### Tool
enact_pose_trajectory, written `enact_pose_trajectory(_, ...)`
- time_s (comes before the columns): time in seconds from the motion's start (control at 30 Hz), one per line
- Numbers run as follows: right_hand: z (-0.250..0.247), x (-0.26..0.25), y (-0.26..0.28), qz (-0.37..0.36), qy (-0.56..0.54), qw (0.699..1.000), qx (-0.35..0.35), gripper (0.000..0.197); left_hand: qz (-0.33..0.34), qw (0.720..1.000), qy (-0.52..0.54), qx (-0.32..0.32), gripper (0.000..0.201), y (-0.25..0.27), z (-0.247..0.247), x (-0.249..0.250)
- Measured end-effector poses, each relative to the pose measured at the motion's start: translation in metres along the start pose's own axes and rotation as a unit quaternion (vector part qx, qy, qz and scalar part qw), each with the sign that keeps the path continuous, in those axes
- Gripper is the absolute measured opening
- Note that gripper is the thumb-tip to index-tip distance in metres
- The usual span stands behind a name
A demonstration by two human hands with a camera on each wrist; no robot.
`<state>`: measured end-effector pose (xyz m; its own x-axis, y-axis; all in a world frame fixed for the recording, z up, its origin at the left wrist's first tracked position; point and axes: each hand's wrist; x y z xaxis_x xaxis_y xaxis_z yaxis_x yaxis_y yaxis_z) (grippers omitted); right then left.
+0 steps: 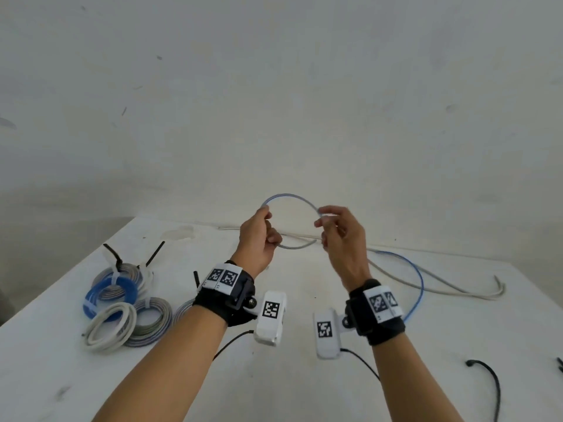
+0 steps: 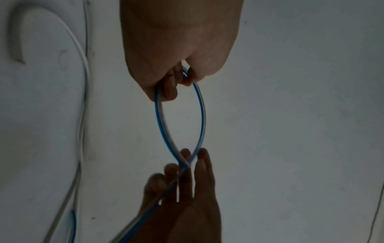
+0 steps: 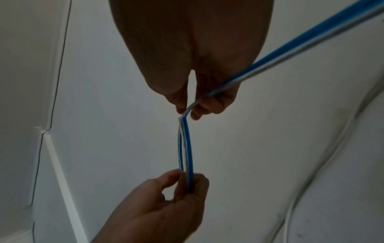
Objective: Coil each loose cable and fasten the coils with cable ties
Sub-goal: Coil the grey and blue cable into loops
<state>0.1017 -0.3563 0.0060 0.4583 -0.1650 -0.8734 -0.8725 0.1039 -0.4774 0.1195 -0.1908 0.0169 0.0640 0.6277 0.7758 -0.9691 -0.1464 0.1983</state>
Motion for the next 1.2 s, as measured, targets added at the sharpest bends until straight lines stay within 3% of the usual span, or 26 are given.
enact_pose_trajectory(0.1, 0.01, 0.01, 0.007, 0.006, 0.013, 1.0, 0.028, 0.016, -0.019, 0.996, 0.078, 0.033, 0.03, -0.011, -0.001, -0.006)
enact_pose_trajectory(0.2, 0.017, 0.016, 0.017, -0.069, 0.077, 0.986, 0.132, 0.023, -0.023, 0.989, 0.131, 0.065, 0.032, -0.019, -0.002, -0.012)
enact_pose_trajectory(0.27, 0.023, 0.022, 0.019, -0.082, 0.123, 0.983, 0.11, 0.026, -0.015, 0.984, 0.157, 0.081, 0.032, -0.025, -0.002, -0.015)
enact_pose_trajectory(0.33, 0.029, 0.028, 0.019, -0.035, 0.133, 0.989, 0.06, 0.027, -0.005, 0.981, 0.174, 0.085, 0.032, -0.028, -0.002, -0.017)
enact_pose_trajectory(0.4, 0.032, 0.034, 0.017, 0.008, 0.111, 0.992, 0.055, 0.026, 0.008, 0.983, 0.168, 0.079, 0.034, -0.028, 0.0, -0.022)
enact_pose_trajectory(0.6, 0.038, 0.036, 0.016, 0.031, 0.08, 0.995, 0.05, 0.018, 0.057, 0.992, 0.101, 0.053, 0.032, -0.014, 0.0, -0.046)
enact_pose_trajectory(0.73, 0.032, 0.033, 0.011, -0.007, 0.111, 0.993, 0.043, 0.011, 0.105, 0.994, 0.019, -0.015, 0.027, -0.011, -0.014, -0.051)
enact_pose_trajectory(0.83, 0.026, 0.038, 0.01, -0.027, 0.158, 0.987, 0.027, 0.012, 0.162, 0.981, -0.09, -0.05, 0.023, -0.014, -0.029, -0.043)
enact_pose_trajectory(0.97, 0.026, 0.045, 0.01, -0.051, 0.2, 0.978, -0.007, 0.016, 0.184, 0.97, -0.141, -0.07, 0.027, -0.018, -0.043, -0.027)
enact_pose_trajectory(1.2, 0.031, 0.051, 0.011, -0.125, 0.248, 0.96, -0.046, 0.02, 0.15, 0.924, -0.29, -0.199, 0.028, -0.016, -0.052, -0.014)
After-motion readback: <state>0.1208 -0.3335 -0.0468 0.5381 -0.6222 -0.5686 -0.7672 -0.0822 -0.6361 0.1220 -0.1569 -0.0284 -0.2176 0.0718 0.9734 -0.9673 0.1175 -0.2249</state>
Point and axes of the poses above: each hand's wrist, its own y-axis away from the middle knuckle, its own z-axis out of the palm, x = y × z, and after that the axes turned 2 degrees about -x, right-handed
